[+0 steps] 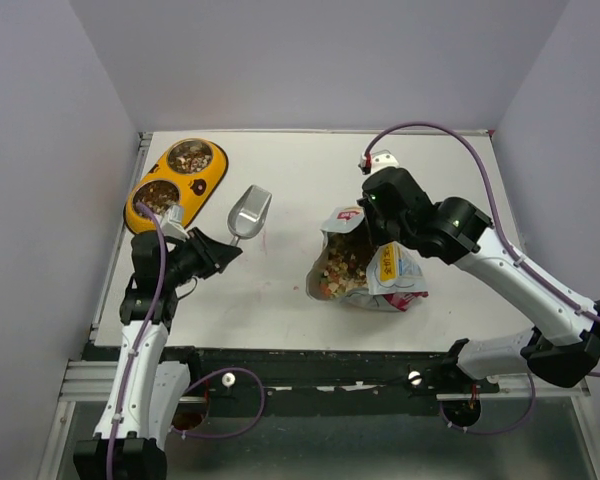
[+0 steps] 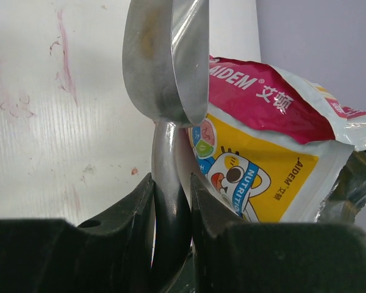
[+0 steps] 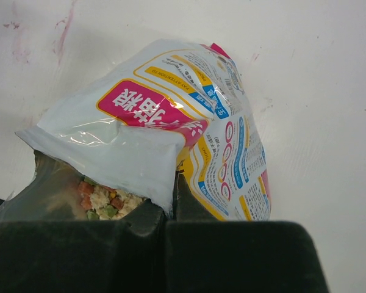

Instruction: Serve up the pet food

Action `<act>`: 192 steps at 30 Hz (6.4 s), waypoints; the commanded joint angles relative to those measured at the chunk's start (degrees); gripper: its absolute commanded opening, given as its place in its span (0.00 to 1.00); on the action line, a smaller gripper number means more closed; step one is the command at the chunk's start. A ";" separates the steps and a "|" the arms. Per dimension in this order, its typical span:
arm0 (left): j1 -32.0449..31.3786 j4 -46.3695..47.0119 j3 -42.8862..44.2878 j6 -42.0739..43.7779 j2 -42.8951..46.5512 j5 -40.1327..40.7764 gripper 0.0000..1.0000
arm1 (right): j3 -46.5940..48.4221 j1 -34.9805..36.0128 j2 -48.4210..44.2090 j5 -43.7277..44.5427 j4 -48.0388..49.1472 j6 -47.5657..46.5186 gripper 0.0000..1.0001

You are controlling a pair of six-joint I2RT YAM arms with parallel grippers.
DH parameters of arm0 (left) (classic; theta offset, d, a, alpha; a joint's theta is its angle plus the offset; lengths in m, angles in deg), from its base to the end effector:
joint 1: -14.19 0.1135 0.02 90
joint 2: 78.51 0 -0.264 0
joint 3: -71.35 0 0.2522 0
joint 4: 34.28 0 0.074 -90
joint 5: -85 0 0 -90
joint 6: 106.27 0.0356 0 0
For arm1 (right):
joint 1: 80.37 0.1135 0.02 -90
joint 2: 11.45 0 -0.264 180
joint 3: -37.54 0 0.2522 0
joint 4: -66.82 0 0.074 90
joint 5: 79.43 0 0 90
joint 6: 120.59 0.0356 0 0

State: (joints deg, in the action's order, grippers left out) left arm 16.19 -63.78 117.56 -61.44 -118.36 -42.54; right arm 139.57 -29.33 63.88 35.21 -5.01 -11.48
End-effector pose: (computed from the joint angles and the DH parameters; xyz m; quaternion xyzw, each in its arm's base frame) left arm 0.1626 -0.0160 0.2704 -0.1537 0.7951 -0.4416 0.3862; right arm 0.1709 0.1878 0.4068 -0.1701 0.8906 0.0528 0.4185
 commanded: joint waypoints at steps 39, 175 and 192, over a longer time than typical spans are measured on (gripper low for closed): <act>13.38 -15.62 8.34 12.03 -24.95 12.57 0.70 | 9.29 0.11 0.61 -0.39 4.10 4.09 0.01; -37.68 -27.49 65.81 -15.83 -37.31 70.76 0.00 | 24.50 7.75 9.58 -32.79 -15.25 5.67 0.82; -37.95 -30.30 69.15 -16.18 -40.21 71.29 0.00 | 4.01 12.14 1.30 -20.68 4.36 -1.18 0.72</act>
State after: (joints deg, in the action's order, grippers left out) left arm -21.93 -105.18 180.24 -75.67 -160.92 22.68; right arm 142.48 -18.40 62.48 14.60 -6.27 -9.01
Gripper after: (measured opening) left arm 0.009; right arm 0.737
